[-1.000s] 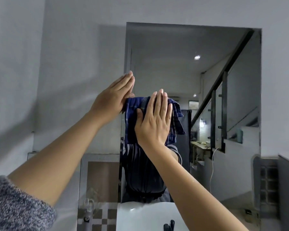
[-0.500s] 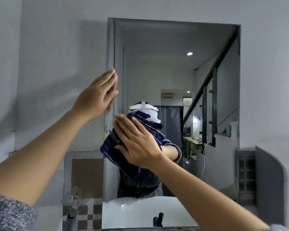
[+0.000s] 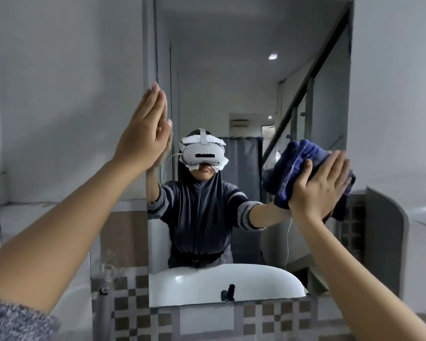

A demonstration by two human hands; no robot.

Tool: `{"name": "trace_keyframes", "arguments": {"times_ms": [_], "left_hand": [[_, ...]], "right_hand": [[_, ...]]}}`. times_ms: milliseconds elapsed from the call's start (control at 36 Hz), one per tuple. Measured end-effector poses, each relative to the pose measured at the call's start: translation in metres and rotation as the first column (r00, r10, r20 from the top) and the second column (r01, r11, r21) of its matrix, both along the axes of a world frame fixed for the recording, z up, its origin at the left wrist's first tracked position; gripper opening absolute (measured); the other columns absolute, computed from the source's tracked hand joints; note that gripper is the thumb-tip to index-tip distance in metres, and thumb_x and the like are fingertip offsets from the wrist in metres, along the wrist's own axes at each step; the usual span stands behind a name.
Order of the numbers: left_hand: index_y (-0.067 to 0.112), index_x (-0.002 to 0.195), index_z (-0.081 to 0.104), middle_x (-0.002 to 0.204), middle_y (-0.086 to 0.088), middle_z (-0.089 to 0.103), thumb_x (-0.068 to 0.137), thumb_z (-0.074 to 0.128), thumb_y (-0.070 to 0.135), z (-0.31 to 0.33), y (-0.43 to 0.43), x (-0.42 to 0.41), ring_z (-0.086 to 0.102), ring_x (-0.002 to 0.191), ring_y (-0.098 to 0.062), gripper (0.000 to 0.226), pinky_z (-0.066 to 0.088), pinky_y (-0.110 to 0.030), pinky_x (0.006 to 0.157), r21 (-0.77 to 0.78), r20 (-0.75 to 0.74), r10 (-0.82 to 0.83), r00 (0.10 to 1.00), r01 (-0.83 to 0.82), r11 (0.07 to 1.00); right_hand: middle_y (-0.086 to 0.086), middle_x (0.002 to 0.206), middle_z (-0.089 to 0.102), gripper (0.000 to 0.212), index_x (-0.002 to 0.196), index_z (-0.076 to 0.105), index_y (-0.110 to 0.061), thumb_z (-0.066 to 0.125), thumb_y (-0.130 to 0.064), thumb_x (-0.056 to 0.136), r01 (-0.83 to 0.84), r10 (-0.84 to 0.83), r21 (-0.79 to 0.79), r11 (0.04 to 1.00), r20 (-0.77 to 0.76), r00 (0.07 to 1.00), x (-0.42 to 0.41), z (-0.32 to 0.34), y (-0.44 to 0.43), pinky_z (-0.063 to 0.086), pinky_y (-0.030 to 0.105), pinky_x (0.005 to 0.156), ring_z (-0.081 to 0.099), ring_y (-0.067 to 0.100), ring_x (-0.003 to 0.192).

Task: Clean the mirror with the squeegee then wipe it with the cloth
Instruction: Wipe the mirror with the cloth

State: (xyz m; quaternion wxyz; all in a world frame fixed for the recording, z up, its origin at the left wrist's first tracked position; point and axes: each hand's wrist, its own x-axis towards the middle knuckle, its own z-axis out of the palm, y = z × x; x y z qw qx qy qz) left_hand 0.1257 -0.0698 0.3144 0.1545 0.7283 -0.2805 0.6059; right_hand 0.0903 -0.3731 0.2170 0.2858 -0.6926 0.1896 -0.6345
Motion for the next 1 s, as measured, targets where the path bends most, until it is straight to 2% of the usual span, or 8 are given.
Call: {"name": "trace_keyframes", "arguments": {"times_ms": [139, 278, 361, 528, 611, 694, 833, 1000], "left_hand": [[0.008, 0.146, 0.011, 0.156, -0.006, 0.002, 0.097, 0.039, 0.024, -0.011, 0.0, -0.006, -0.001, 0.142, -0.013, 0.059, -0.006, 0.002, 0.101, 0.027, -0.043, -0.011, 0.999, 0.012, 1.0], [0.01, 0.146, 0.007, 0.156, -0.002, -0.003, 0.097, 0.041, 0.025, -0.017, 0.006, -0.011, -0.004, 0.142, -0.01, 0.062, -0.003, -0.003, 0.104, 0.069, -0.096, -0.027, 0.995, 0.034, 0.997], [0.009, 0.146, 0.008, 0.156, -0.003, 0.0, 0.097, 0.043, 0.025, -0.018, 0.008, -0.013, -0.002, 0.142, -0.01, 0.062, 0.005, -0.013, 0.11, 0.088, -0.09, -0.025, 0.996, 0.033, 0.996], [0.009, 0.146, 0.011, 0.156, -0.002, 0.002, 0.096, 0.044, 0.027, -0.018, 0.009, -0.014, -0.002, 0.141, -0.006, 0.062, 0.009, -0.018, 0.111, 0.091, -0.084, -0.006, 0.996, 0.013, 0.996], [0.009, 0.146, 0.014, 0.156, -0.003, 0.005, 0.096, 0.044, 0.027, -0.019, 0.006, -0.012, 0.002, 0.142, -0.01, 0.061, 0.008, -0.014, 0.11, 0.074, -0.054, 0.0, 0.999, 0.004, 0.997], [0.01, 0.146, 0.014, 0.156, -0.002, 0.005, 0.095, 0.042, 0.028, -0.021, 0.001, -0.009, 0.002, 0.142, -0.01, 0.06, 0.0, 0.001, 0.102, 0.024, -0.039, 0.013, 0.999, -0.012, 1.0], [0.008, 0.145, 0.016, 0.156, -0.003, 0.008, 0.096, 0.04, 0.025, -0.025, -0.009, -0.004, 0.004, 0.143, -0.013, 0.057, -0.002, 0.002, 0.102, -0.068, -0.031, -0.01, 0.999, 0.008, 0.998], [0.008, 0.145, 0.015, 0.156, -0.004, 0.01, 0.092, 0.029, 0.035, -0.028, -0.018, 0.005, 0.004, 0.143, -0.015, 0.061, -0.002, -0.008, 0.109, -0.14, -0.044, -0.036, 0.998, 0.029, 0.99]], "right_hand": [[0.009, 0.157, 0.008, 0.065, 0.148, 0.01, -0.006, 0.022, -0.041, 0.094, -0.039, 0.032, 0.172, 0.984, 0.042, 0.999, 0.004, -0.016, 0.062, -0.006, 0.033, 0.115, 0.002, 0.02, 0.145], [0.012, 0.157, 0.011, 0.065, 0.147, 0.013, -0.006, 0.028, -0.042, 0.095, -0.113, 0.115, -0.148, 0.982, 0.002, 0.993, 0.011, -0.019, 0.146, -0.008, 0.034, 0.115, 0.004, 0.022, 0.145], [0.014, 0.155, 0.016, 0.064, 0.146, 0.018, -0.004, 0.03, -0.041, 0.096, -0.174, 0.156, -0.416, 0.893, -0.078, 0.985, 0.013, -0.023, 0.189, -0.003, 0.037, 0.117, 0.007, 0.023, 0.144], [0.012, 0.154, 0.02, 0.061, 0.145, 0.026, -0.005, 0.033, -0.039, 0.095, -0.22, 0.035, -0.904, 0.368, -0.223, 0.974, 0.014, -0.062, 0.193, 0.01, 0.038, 0.117, 0.014, 0.022, 0.144], [0.009, 0.155, 0.019, 0.063, 0.146, 0.022, -0.006, 0.03, -0.042, 0.095, -0.207, -0.067, -0.977, 0.058, -0.211, 0.975, 0.012, -0.073, 0.151, 0.009, 0.037, 0.117, 0.013, 0.02, 0.144], [0.006, 0.154, 0.023, 0.062, 0.146, 0.026, -0.01, 0.034, -0.044, 0.095, -0.201, -0.094, -0.977, -0.074, -0.193, 0.977, 0.005, -0.069, 0.099, 0.014, 0.036, 0.116, 0.015, 0.017, 0.144], [0.006, 0.154, 0.024, 0.063, 0.146, 0.027, -0.011, 0.035, -0.046, 0.094, -0.116, -0.147, -0.982, 0.151, -0.138, 0.979, -0.007, -0.046, 0.019, 0.018, 0.038, 0.115, 0.017, 0.018, 0.143], [0.011, 0.155, 0.016, 0.063, 0.147, 0.018, -0.007, 0.026, -0.041, 0.094, -0.013, -0.085, -0.63, 0.777, -0.125, 0.989, -0.008, -0.058, -0.024, 0.007, 0.039, 0.119, 0.01, 0.023, 0.144]]}}
